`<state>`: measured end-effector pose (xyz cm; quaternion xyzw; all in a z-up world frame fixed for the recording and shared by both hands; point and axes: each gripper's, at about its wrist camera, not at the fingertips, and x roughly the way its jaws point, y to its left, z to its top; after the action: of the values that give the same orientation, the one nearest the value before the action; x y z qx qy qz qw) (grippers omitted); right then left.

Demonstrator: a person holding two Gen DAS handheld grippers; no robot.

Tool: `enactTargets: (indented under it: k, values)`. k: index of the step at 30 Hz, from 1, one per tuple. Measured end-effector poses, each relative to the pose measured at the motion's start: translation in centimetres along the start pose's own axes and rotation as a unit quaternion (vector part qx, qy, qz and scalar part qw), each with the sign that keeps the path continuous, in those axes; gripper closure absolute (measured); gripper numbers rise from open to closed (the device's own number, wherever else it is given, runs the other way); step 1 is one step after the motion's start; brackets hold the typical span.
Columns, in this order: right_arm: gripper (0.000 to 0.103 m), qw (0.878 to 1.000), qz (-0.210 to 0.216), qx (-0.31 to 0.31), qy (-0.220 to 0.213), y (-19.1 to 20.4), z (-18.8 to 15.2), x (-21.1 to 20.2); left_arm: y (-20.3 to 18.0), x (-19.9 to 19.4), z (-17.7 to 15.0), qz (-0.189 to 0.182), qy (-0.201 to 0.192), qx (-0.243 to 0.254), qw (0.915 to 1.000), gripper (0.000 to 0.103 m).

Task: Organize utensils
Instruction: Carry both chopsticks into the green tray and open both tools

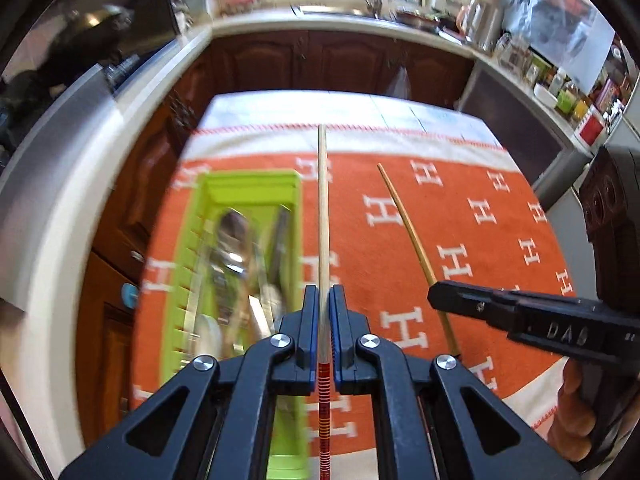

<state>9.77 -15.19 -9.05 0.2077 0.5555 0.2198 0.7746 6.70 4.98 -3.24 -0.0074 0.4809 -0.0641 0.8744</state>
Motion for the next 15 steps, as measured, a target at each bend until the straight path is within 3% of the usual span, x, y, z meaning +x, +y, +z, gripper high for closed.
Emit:
enactTargets:
  k: [7, 15]
  values:
    - [0.097, 0.999, 0.039, -0.019, -0.003, 5.9, 1.9, 1.1, 4.1, -0.8, 0.9, 0.056, -0.012, -0.016, 0.9983, 0.100]
    - [0.096, 0.999, 0.026, -0.013, 0.030, 8.3, 2.2, 6.1, 7.1, 1.7, 0.1, 0.057, 0.014, -0.043, 0.9974, 0.100]
